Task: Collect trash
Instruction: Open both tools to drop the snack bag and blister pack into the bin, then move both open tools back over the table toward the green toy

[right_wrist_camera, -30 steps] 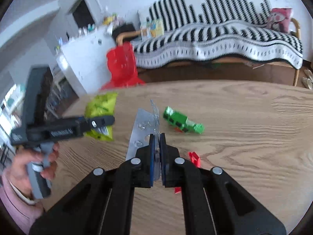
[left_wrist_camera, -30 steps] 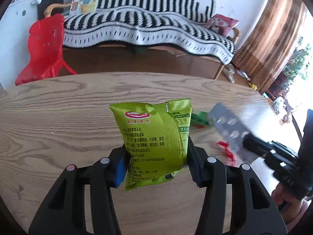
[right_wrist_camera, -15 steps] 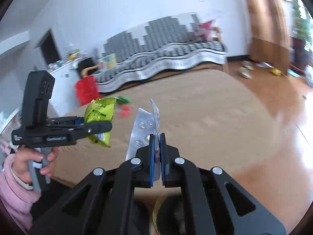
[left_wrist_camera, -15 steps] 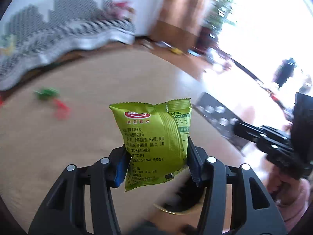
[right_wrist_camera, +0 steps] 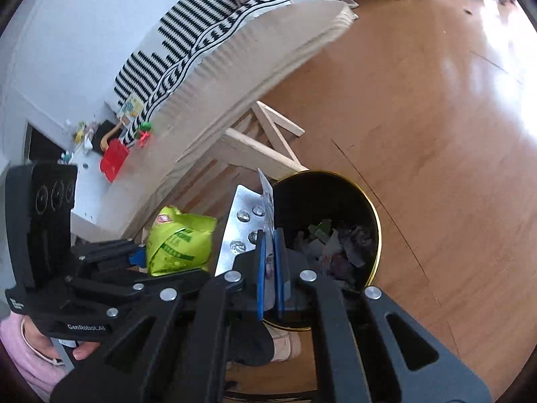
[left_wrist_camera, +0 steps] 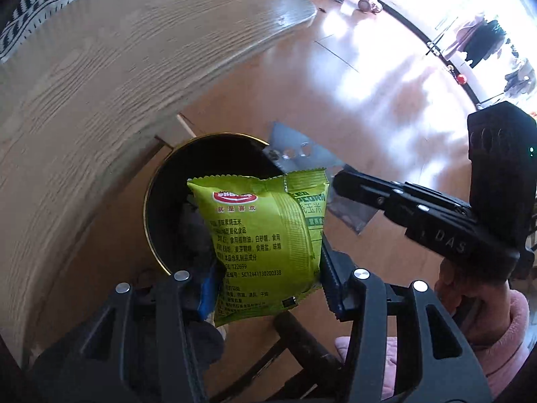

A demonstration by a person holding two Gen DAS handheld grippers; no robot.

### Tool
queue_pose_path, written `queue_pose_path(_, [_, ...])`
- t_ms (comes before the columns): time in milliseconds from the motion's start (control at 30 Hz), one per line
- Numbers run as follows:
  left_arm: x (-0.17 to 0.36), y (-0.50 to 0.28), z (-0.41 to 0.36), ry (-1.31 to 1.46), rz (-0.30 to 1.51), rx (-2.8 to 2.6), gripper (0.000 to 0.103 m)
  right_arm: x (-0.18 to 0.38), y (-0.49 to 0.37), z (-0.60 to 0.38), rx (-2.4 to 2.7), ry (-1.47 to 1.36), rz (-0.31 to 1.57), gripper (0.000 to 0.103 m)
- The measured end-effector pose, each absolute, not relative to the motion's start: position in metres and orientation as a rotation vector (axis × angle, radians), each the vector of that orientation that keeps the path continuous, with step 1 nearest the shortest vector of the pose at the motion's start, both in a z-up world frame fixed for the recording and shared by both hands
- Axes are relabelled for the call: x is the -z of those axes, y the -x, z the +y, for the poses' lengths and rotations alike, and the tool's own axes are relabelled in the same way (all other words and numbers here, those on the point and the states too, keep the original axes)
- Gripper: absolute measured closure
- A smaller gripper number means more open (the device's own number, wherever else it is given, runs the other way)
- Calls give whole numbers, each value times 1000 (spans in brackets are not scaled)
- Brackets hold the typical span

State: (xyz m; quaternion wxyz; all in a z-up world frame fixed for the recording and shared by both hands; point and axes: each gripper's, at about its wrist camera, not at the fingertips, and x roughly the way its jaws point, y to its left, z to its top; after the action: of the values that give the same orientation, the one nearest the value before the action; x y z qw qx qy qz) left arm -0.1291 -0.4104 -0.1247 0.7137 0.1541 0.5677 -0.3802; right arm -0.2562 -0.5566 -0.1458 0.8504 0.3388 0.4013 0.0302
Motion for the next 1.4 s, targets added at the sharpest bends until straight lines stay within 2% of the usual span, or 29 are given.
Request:
queue_pose_path(300, [134, 127, -418, -342, 1300, 861, 53, 144, 247, -556, -67, -755, 843, 97])
queue_pose_path(367, [134, 127, -420, -354, 1299, 873, 40, 143, 248, -559, -64, -760, 835, 97])
queue_pose_path(400, [131, 128, -419, -361, 1272, 867, 18, 142, 249, -560, -56, -760, 831, 94])
queue_pose_path(433, [125, 129, -418, -364, 1224, 850, 6, 140, 250, -562, -37, -759, 822, 76])
queue_pose_path(467, [119, 128, -416, -362, 1188, 844, 6, 137, 251, -567, 1, -769, 811, 20])
queue_pose_path(500, [111, 129, -414, -366, 1157, 844, 6, 135, 255, -572, 37, -789, 786, 9])
queue_pose_path(533, [106, 129, -413, -373, 1142, 852, 6, 133, 256, -577, 53, -810, 773, 6])
queue_pose_path(700, [61, 116, -387, -354, 1024, 843, 6, 122, 261, -585, 192, -785, 740, 6])
queue_pose_path(900, [21, 70, -292, -153, 961, 641, 6, 94, 222, -544, 255, -476, 798, 6])
queue_pose_path(1167, [17, 13, -166, -56, 950, 328, 6, 27, 92, -418, 19, -171, 748, 6])
queue_pose_path(1400, [28, -52, -98, -61, 986, 236, 6, 19, -38, -321, -109, -13, 841, 6])
